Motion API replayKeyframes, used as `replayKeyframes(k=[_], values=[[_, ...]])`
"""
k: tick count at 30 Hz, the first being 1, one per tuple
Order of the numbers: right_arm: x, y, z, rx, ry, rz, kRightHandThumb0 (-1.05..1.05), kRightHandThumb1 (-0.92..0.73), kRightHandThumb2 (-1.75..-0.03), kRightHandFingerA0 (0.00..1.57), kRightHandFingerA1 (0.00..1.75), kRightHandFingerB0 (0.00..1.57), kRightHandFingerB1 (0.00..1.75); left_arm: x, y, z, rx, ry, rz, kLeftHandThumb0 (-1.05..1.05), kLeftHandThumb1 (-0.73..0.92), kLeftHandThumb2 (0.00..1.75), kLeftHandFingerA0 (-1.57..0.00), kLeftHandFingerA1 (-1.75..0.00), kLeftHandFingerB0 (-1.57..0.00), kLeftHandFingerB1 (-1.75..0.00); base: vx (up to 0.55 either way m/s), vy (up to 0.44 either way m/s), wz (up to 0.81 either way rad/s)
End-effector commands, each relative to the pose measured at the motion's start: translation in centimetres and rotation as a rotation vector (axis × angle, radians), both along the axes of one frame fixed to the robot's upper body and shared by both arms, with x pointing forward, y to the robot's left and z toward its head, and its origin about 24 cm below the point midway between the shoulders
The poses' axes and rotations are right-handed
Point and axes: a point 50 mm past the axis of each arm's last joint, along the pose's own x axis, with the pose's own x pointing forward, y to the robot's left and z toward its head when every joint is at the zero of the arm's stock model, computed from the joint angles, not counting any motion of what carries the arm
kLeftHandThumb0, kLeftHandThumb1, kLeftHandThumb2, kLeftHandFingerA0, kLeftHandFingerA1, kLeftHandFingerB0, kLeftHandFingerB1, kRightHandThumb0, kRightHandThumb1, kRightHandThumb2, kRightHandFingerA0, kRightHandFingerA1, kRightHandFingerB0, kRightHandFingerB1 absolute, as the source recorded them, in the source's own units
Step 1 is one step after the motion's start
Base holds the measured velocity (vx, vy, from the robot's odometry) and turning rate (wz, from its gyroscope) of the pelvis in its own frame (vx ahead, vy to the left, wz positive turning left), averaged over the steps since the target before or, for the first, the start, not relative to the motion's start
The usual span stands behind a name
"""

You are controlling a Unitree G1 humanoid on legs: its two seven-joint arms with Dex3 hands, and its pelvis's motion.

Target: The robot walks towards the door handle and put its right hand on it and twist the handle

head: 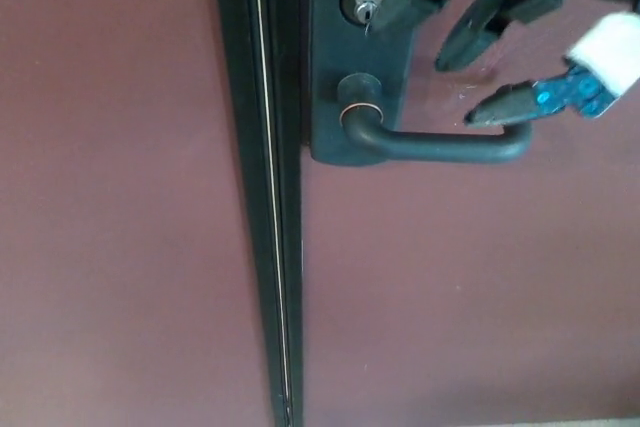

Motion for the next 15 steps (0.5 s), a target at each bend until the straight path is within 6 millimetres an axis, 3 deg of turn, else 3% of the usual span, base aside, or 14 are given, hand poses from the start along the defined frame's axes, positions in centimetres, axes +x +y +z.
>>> replayKeyframes(k=[1, 15], values=[[0.5, -0.3, -0.3, -0.081, 0.043, -0.081, -0.46, -0.53, -0.56, 0.58, 0.45, 0.48, 0.37, -0.7, 0.1, -0.2, -0.003, 0.027, -0.003, -0.32, 0.58, 0.58, -0.71, -0.54, -0.61, -0.67, 0.0, 0.0, 0.0], [0.7, 0.2, -1.8, -0.158, 0.129, -0.112, -0.44, -0.53, -0.56, 0.58, 0.45, 0.47, 0.37, -1.5, 0.2, -0.3, -0.008, 0.043, -0.001, -0.33, 0.58, 0.58, -0.72, -0.54, -0.62, -0.67, 0.0, 0.0, 0.0]])
